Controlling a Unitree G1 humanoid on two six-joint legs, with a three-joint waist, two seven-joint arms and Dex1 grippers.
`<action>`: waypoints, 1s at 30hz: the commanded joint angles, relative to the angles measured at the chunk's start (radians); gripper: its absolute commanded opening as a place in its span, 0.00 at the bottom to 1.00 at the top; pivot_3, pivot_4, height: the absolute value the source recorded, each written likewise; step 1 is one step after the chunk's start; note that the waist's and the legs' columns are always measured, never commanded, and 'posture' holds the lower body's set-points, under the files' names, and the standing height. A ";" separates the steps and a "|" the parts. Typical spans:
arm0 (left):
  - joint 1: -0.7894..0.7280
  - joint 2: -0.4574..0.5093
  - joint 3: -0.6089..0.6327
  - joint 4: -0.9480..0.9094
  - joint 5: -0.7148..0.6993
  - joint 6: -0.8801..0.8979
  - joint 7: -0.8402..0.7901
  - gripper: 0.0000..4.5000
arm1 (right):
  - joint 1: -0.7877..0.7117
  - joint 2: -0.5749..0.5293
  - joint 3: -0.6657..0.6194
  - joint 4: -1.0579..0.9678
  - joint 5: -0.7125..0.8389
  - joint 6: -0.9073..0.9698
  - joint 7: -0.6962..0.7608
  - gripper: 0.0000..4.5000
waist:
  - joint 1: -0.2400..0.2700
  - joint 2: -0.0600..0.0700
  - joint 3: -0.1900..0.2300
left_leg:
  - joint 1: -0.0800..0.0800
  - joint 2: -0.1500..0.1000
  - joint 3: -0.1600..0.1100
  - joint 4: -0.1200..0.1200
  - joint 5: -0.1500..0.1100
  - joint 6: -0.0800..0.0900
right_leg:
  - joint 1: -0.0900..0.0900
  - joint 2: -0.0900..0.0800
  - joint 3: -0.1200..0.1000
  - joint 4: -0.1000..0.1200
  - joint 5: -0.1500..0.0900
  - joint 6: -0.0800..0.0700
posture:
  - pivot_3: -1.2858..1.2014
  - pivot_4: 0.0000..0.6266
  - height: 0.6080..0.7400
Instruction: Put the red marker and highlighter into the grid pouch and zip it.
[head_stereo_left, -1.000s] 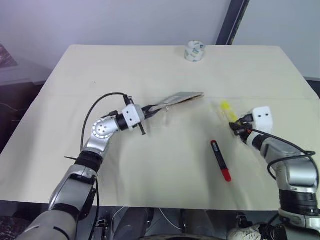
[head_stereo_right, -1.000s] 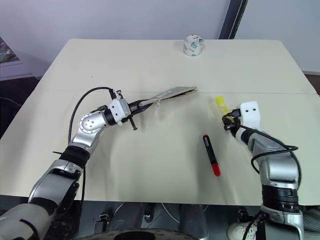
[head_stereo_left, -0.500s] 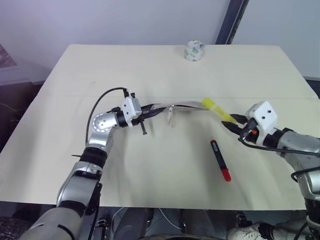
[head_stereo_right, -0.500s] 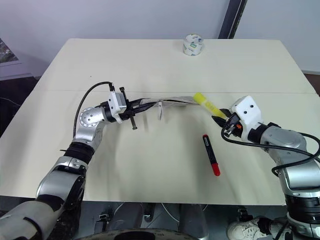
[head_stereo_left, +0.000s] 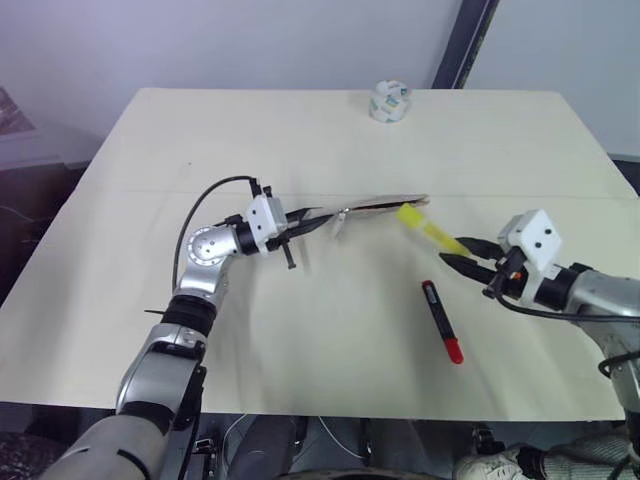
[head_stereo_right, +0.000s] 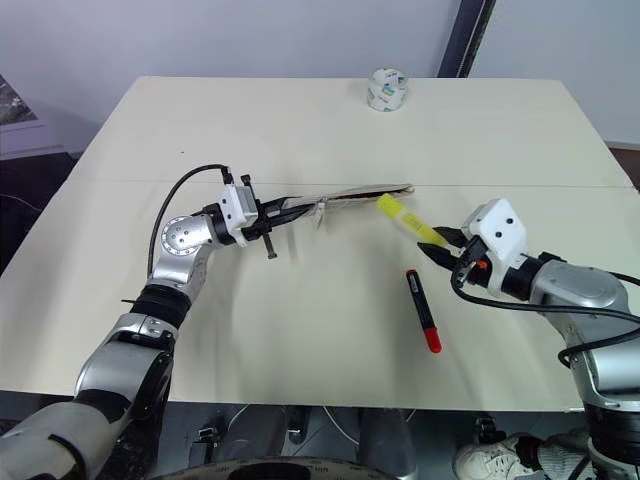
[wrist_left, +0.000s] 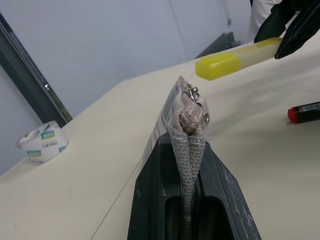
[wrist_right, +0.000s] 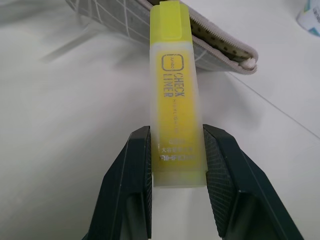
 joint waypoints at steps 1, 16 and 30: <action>-0.001 -0.003 0.017 -0.035 0.000 -0.022 0.001 0.00 | -0.030 0.002 0.014 -0.005 -0.018 -0.015 -0.027 0.20 | 0.000 0.000 0.000 | 0.000 0.000 0.000 0.000 0.000 0.000 | 0.000 0.000 0.000 0.000 0.000 0.000 | 0.52 0.24 1.00; 0.023 0.002 -0.003 -0.060 0.027 -0.069 -0.020 0.00 | -0.062 -0.018 0.045 0.051 -0.035 0.000 -0.030 0.20 | 0.001 0.000 0.000 | 0.000 0.000 0.000 0.000 0.000 0.000 | 0.000 0.000 0.000 0.000 0.000 0.000 | 0.52 0.24 1.00; 0.031 0.022 -0.067 -0.066 0.021 -0.209 -0.160 0.00 | -0.158 -0.150 0.283 0.082 -0.280 -0.307 0.122 0.20 | -0.001 0.001 0.000 | 0.000 0.000 0.001 0.000 0.000 0.000 | -0.001 0.000 0.000 0.000 0.000 0.000 | 0.52 0.24 1.00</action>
